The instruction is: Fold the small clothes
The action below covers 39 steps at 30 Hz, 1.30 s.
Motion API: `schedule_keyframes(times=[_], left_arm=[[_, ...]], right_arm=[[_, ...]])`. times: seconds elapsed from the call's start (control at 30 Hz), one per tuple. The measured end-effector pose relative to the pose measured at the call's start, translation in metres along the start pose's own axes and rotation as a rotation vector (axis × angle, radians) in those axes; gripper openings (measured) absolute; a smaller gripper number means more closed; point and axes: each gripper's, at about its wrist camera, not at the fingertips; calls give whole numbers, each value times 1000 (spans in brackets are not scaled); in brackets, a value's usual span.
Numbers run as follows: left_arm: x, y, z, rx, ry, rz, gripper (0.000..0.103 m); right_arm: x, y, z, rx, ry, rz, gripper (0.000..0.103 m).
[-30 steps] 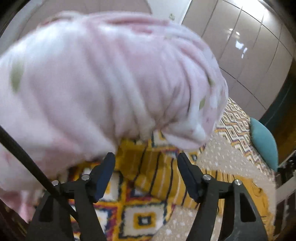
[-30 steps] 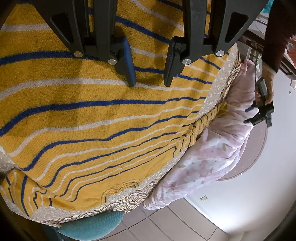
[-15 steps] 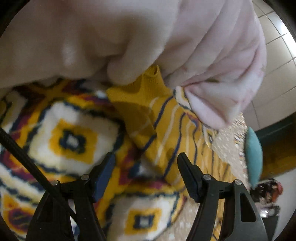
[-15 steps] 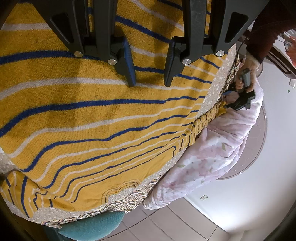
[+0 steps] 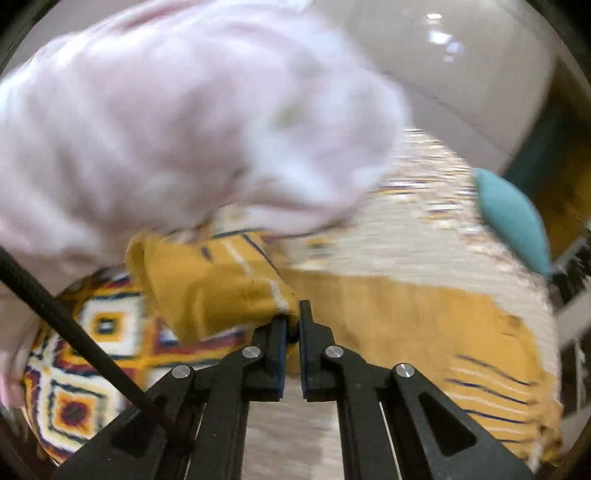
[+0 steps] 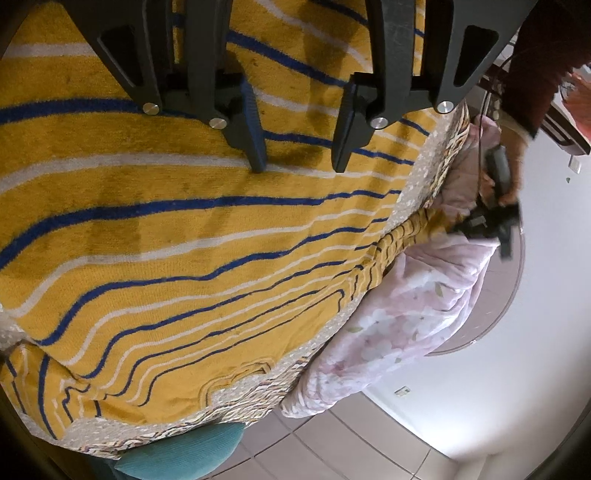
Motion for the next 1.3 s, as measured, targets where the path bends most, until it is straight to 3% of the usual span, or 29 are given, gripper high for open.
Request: schedule_keyframes(times=[0.1, 0.3, 0.43, 0.53, 0.63, 0.67, 0.83, 1.0, 1.07, 1.23, 1.3], left_arm=[[25, -82, 13, -82, 14, 131, 5], [35, -237, 84, -258, 116, 314, 5], [6, -318, 148, -359, 225, 372, 6], [-21, -350, 204, -435, 304, 326, 9], [-28, -341, 224, -414, 383, 337, 18], [-28, -334, 224, -397, 393, 345, 27], [4, -277, 217, -394, 293, 313, 58], [53, -186, 226, -422, 117, 169, 65], [72, -148, 237, -421, 88, 136, 67], [96, -83, 262, -330, 118, 127, 70], [99, -64, 270, -286, 150, 128, 70]], right_arm=[[7, 2, -10, -15, 64, -7, 42], [92, 17, 5, 43, -123, 95, 48], [132, 5, 24, 35, -159, 186, 49], [150, -11, 39, -2, -165, 221, 49], [160, -19, 47, -7, -158, 261, 49], [162, -20, 49, -8, -155, 267, 49], [162, -23, 50, -8, -135, 292, 50], [155, -26, 45, -39, -135, 321, 50], [162, -36, 43, -73, -157, 354, 50], [194, -73, 41, -183, -206, 456, 52], [217, -91, 43, -259, -262, 457, 56]])
Point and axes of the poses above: each gripper's, at about its wrist camera, not at the fingertips, and x roughly against the way its jaws point, y to its left, z to its underside, and after that the axes turned 14 degrees about x, right-handed
